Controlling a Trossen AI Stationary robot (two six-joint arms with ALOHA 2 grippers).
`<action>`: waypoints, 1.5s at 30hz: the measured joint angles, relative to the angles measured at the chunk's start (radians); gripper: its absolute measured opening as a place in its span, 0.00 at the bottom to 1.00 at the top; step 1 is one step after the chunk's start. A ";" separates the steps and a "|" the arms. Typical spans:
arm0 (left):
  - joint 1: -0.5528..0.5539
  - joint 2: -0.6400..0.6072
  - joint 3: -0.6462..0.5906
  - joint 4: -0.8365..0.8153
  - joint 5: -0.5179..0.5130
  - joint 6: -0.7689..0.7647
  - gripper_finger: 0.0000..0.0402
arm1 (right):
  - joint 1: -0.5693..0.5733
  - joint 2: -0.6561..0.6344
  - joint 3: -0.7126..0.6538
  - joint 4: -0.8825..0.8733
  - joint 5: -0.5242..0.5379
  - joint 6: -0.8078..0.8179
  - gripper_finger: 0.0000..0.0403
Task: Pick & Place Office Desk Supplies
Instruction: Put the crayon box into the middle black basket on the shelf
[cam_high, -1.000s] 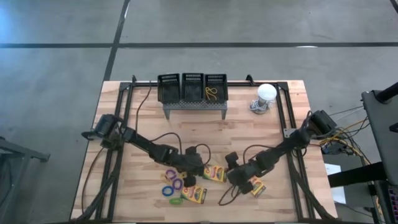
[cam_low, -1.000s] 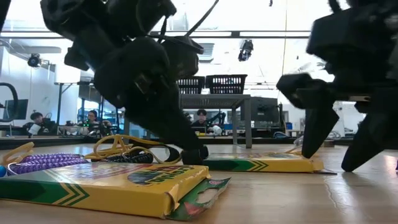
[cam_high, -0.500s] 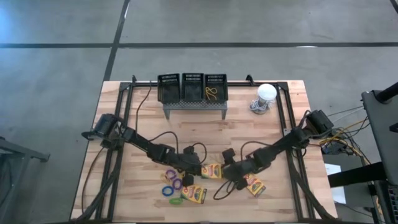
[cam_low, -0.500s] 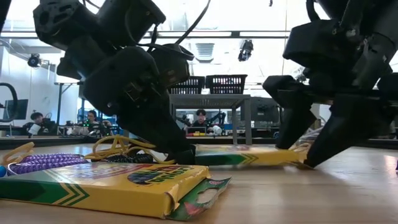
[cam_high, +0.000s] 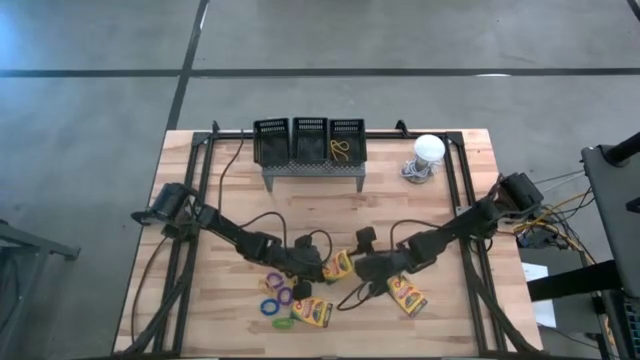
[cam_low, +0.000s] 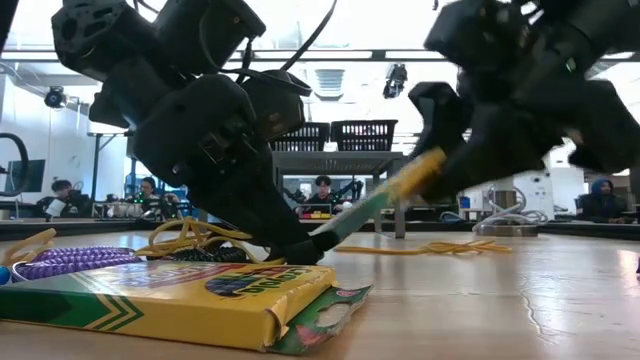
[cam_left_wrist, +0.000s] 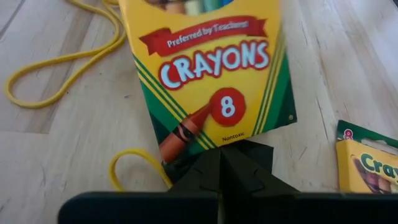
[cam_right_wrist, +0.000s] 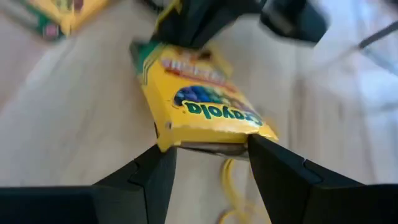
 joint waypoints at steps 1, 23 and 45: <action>0.000 0.000 0.000 0.003 -0.001 0.000 0.01 | 0.000 -0.004 0.006 0.005 0.000 -0.010 0.48; 0.001 0.002 0.000 0.033 -0.052 0.004 0.01 | 0.009 -0.008 0.060 0.045 -0.016 -0.322 0.48; 0.004 -0.003 0.004 0.039 -0.060 0.005 0.01 | 0.031 -0.008 0.077 0.034 -0.020 -0.436 0.68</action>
